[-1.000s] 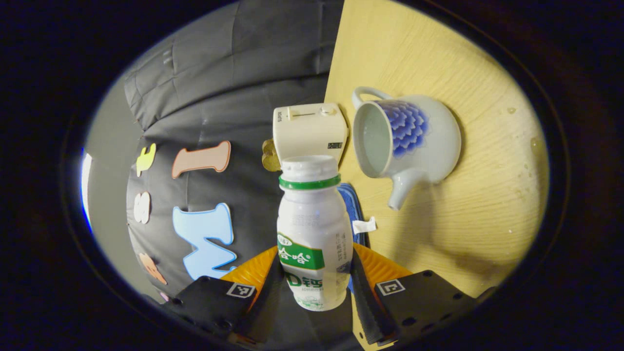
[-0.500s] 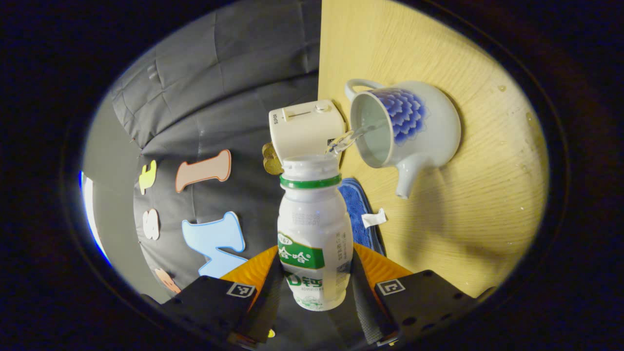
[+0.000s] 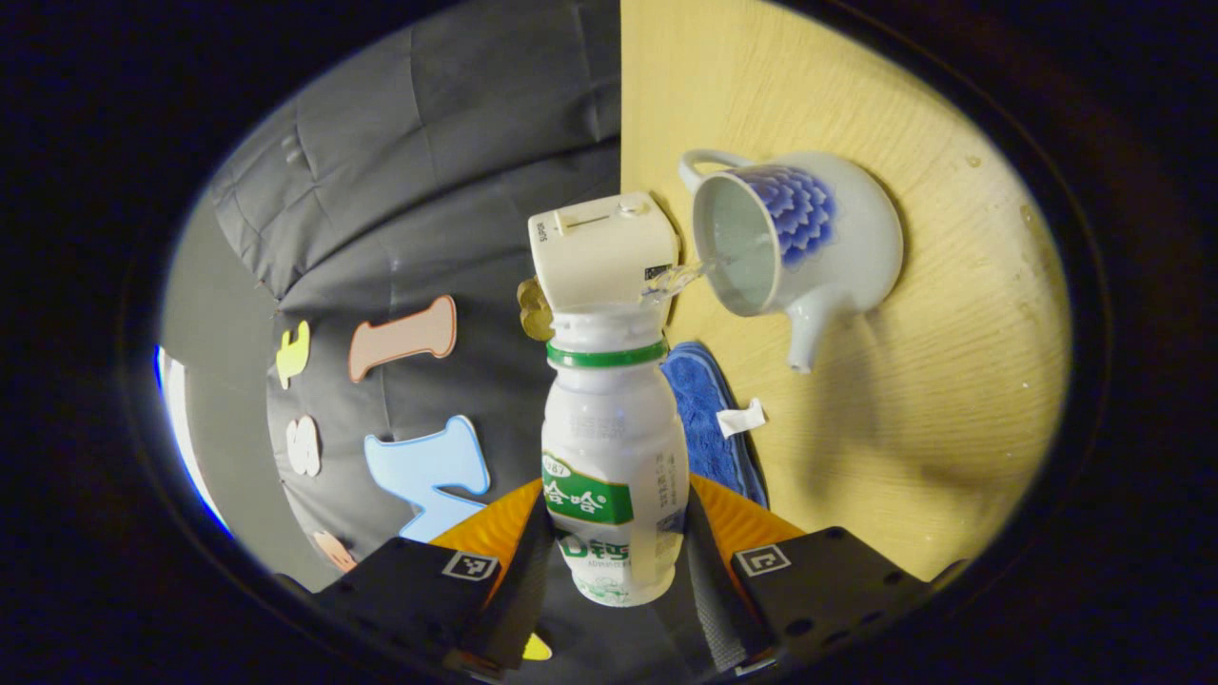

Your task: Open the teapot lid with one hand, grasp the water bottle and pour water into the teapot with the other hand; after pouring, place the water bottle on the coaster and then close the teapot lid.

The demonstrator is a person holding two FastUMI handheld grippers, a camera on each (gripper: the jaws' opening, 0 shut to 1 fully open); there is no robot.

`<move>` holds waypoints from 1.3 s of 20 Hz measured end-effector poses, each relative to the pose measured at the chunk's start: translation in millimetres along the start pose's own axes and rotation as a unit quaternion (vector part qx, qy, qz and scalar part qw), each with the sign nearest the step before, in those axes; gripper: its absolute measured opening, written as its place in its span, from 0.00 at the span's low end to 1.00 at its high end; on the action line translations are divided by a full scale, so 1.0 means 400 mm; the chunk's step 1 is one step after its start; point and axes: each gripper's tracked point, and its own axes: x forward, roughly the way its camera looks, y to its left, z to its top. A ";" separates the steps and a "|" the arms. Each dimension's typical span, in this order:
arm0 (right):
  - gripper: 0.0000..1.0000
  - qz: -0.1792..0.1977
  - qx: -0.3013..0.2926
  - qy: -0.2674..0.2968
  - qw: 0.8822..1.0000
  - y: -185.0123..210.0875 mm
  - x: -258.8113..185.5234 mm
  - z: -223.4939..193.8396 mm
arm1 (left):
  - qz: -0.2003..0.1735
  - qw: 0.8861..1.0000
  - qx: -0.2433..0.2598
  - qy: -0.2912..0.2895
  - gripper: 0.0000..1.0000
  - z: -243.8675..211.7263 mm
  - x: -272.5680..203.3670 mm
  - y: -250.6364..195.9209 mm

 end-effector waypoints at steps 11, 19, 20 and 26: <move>0.07 0.002 -0.006 -0.003 1.000 0.003 -0.009 0.003 | 0.004 1.000 0.026 -0.003 0.75 0.001 -0.001 0.027; 0.07 0.005 -0.005 -0.004 1.000 0.005 -0.006 0.004 | 0.010 0.998 0.055 -0.007 0.76 0.003 -0.003 0.051; 0.07 0.005 -0.006 -0.004 1.000 0.006 -0.005 0.006 | 0.010 0.998 0.057 -0.007 0.76 0.002 -0.003 0.051; 0.07 0.006 -0.007 -0.002 1.000 0.008 -0.003 0.004 | 0.011 0.997 0.080 -0.015 0.75 0.016 0.002 0.063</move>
